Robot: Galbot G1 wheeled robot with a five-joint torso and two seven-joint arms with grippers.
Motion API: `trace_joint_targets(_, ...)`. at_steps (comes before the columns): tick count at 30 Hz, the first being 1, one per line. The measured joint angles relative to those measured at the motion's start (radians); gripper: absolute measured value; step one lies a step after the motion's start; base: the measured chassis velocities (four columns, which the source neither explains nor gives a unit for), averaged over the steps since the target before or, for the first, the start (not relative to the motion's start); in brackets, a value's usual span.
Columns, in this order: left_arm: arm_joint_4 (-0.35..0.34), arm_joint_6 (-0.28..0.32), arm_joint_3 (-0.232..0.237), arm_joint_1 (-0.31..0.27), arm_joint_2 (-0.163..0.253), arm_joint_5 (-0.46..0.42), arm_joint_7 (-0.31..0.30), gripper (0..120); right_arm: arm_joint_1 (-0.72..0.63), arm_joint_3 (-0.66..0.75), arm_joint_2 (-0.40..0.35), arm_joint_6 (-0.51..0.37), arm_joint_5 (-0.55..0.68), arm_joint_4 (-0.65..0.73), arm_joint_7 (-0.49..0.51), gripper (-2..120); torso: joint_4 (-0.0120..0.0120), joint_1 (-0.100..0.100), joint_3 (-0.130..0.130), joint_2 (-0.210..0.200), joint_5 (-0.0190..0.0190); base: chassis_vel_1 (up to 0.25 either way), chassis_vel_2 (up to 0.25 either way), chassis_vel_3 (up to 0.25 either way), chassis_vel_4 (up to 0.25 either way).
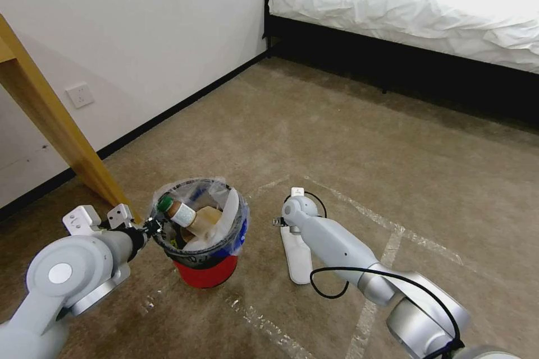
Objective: Pick up the trash bin and place the garbage on the floor into it.
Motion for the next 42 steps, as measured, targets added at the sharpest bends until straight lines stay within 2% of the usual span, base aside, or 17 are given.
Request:
trace_joint_targets(26, 0.000, 0.002, 0.004, 0.004, 0.002, 0.005, 0.001, 4, -0.016, 0.008, -0.012, 0.019, -0.045, -0.050, -0.045, 100, 0.0000, 0.000, 0.000, 0.000, 0.0000, 0.000, 0.000, 0.000, 0.000)
trace_joint_targets(27, 0.000, 0.002, 0.004, 0.004, 0.002, 0.005, 0.001, 4, -0.019, 0.008, -0.013, 0.019, -0.047, -0.050, -0.050, 94, 0.0000, 0.000, 0.000, 0.000, 0.0001, 0.000, 0.000, 0.000, 0.000)
trace_joint_targets(42, 0.003, 0.006, 0.007, 0.003, -0.007, 0.011, 0.002, 4, -0.033, 0.009, -0.020, 0.021, -0.064, -0.052, -0.067, 88, 0.0000, 0.000, 0.000, 0.000, 0.0000, 0.000, 0.000, 0.000, 0.000)
